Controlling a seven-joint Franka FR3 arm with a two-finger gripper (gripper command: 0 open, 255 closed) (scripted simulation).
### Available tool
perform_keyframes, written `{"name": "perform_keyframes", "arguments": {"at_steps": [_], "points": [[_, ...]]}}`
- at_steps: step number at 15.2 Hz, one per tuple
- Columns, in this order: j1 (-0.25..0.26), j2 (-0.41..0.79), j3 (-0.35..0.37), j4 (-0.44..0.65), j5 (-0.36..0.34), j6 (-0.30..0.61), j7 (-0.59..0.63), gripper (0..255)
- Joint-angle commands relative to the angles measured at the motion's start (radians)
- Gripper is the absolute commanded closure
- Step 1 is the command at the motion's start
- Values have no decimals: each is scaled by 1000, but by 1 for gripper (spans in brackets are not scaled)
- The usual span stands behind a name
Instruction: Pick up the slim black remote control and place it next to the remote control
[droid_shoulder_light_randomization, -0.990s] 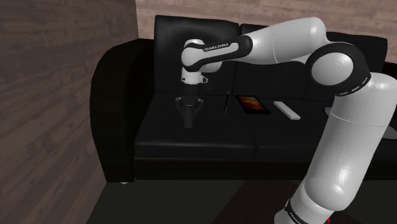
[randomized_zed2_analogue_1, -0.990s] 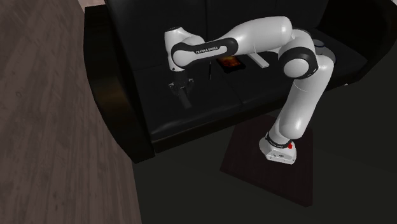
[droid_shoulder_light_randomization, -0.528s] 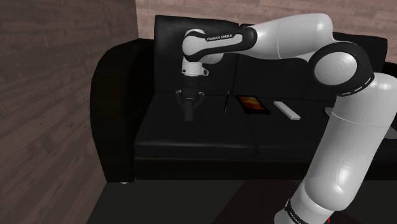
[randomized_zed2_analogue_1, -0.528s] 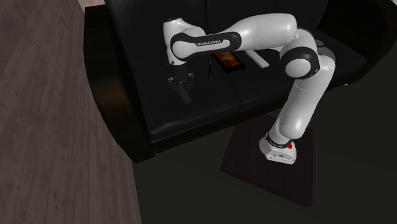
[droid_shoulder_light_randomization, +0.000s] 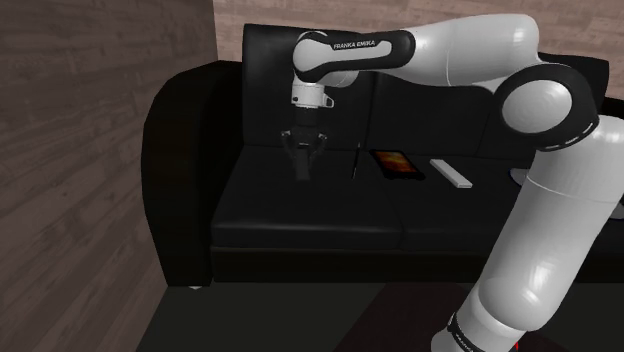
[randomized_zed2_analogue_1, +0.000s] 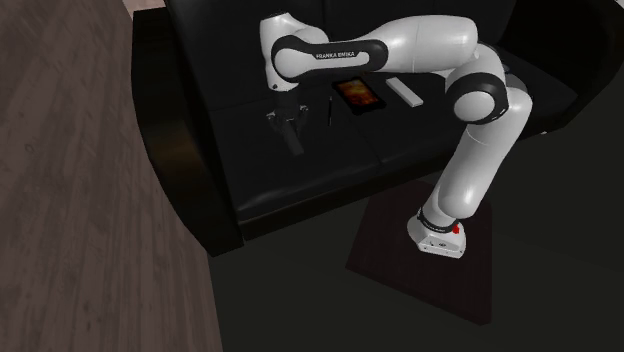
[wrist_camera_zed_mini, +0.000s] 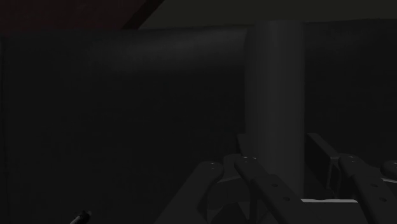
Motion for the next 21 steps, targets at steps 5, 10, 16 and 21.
{"name": "perform_keyframes", "arguments": {"at_steps": [5,10,16,21], "points": [[-59,-166,-54,-195,5,10,-119,255],[-106,-285,-111,-323,-12,3,-221,255],[-163,-402,-190,-438,-55,-16,-344,255],[-213,-477,-263,-502,-108,-37,-450,255]]}}
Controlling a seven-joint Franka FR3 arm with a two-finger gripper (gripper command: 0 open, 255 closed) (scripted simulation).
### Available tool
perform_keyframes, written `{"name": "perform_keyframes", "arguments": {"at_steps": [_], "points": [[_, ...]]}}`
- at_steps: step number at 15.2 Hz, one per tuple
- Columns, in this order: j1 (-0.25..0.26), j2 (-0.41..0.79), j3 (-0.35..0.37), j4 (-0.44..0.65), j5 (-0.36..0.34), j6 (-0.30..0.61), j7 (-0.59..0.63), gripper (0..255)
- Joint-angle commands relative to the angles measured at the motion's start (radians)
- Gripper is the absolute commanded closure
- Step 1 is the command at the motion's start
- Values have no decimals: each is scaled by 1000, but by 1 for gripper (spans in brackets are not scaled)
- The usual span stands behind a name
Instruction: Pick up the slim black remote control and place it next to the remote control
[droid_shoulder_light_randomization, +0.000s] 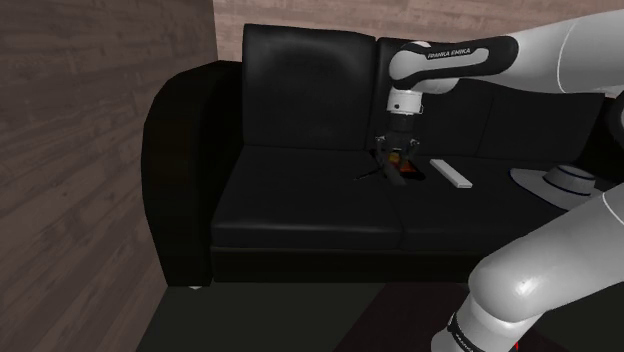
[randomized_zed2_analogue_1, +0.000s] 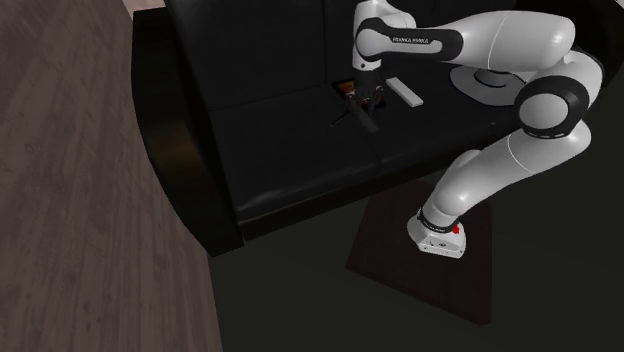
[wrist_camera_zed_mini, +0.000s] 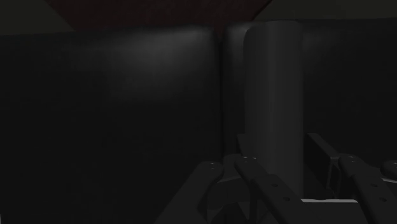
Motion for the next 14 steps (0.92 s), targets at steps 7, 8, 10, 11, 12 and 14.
{"name": "perform_keyframes", "arguments": {"at_steps": [7,8,10,11,12,14], "points": [[-82,-75,-125,-51,-100,-33,-175,255],[-93,-80,-142,-53,-113,-36,-198,255],[-114,-87,-176,-53,-140,-41,-244,255],[-124,-89,-193,-52,-154,-43,-268,255],[-134,-89,-210,-50,-167,-45,-292,255],[-153,-86,-246,-42,-193,-48,-340,255]]}}
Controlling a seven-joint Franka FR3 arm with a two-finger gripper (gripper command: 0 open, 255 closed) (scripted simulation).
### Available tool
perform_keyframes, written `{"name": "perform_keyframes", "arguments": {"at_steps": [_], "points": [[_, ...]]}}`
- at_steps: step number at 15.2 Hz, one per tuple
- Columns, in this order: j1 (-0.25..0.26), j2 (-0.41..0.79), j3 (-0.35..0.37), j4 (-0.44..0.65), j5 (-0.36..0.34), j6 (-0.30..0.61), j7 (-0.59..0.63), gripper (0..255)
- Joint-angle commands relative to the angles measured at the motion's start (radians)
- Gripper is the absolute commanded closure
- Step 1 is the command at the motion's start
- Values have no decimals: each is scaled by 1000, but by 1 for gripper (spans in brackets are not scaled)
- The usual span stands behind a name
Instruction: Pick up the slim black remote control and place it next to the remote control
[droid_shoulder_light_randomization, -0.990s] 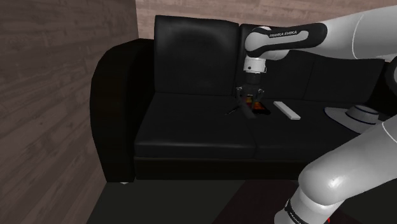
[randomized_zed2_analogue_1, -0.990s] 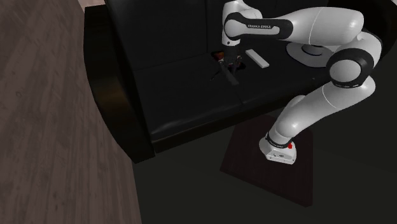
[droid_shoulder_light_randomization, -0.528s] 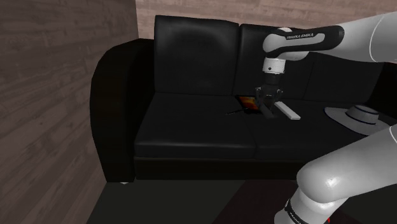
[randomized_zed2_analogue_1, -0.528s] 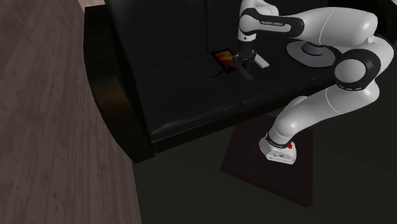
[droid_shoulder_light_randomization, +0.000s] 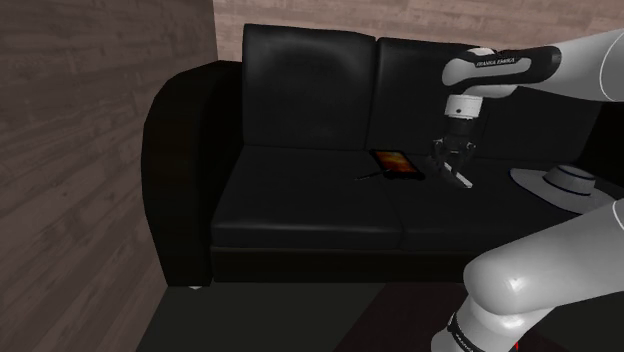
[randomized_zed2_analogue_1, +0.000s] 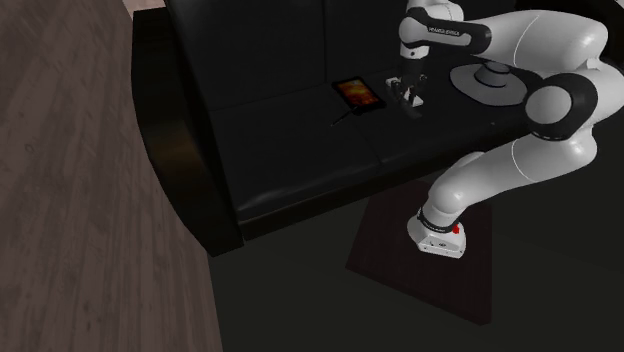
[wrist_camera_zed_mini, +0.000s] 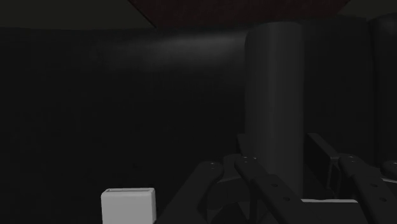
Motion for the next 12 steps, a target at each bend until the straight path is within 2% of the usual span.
{"name": "perform_keyframes", "arguments": {"at_steps": [1,12], "points": [[-20,2,-35,12,-27,-7,-51,255],[-103,116,-247,142,-122,5,-339,255]]}}
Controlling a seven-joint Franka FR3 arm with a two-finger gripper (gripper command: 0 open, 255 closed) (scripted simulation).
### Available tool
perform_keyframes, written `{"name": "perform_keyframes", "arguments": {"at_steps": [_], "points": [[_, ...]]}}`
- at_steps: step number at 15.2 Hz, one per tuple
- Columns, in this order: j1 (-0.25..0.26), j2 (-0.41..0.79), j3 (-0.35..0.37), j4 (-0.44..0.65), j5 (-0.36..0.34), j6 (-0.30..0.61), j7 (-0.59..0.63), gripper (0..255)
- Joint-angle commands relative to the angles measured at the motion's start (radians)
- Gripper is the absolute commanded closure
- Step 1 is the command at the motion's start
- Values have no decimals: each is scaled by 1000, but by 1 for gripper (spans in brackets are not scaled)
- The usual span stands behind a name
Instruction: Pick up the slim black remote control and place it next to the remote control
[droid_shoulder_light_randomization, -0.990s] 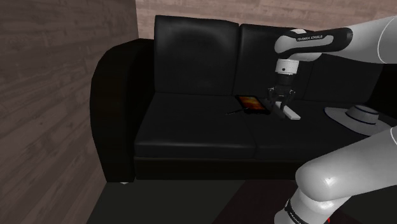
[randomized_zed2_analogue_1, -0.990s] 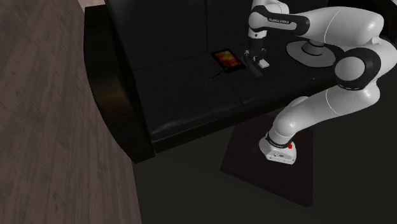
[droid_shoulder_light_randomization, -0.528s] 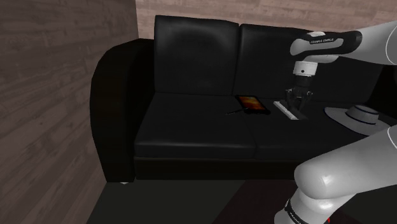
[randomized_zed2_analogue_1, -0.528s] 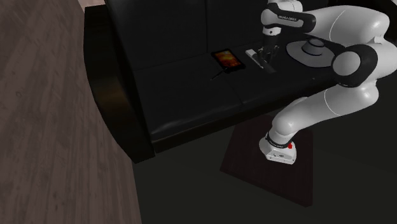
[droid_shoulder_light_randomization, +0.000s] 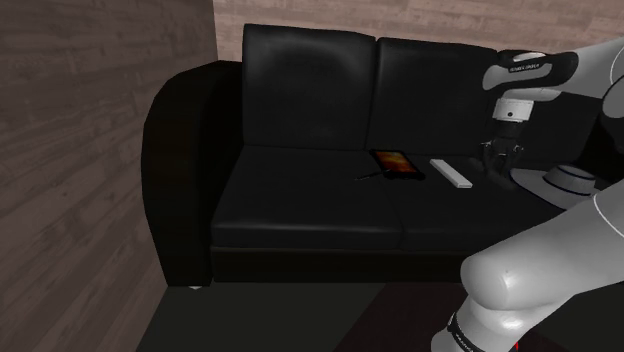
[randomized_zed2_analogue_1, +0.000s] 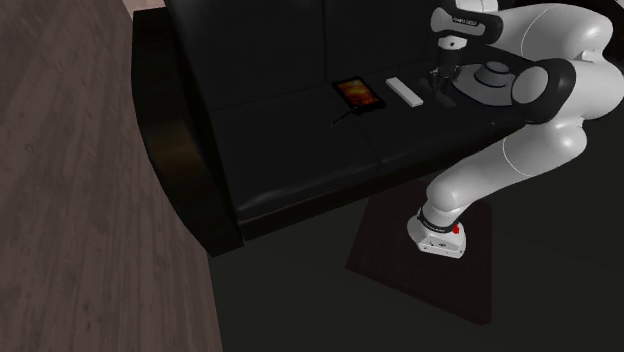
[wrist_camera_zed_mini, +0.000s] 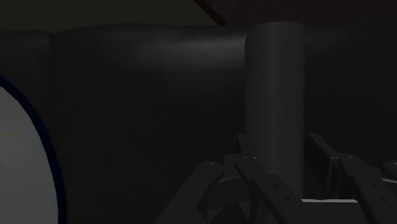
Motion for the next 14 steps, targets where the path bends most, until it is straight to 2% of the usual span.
{"name": "perform_keyframes", "arguments": {"at_steps": [1,4,14], "points": [[-11,40,-43,40,-7,5,-60,255],[-30,113,-115,110,-4,16,-163,255],[-35,131,-134,-10,-5,151,-157,255]]}}
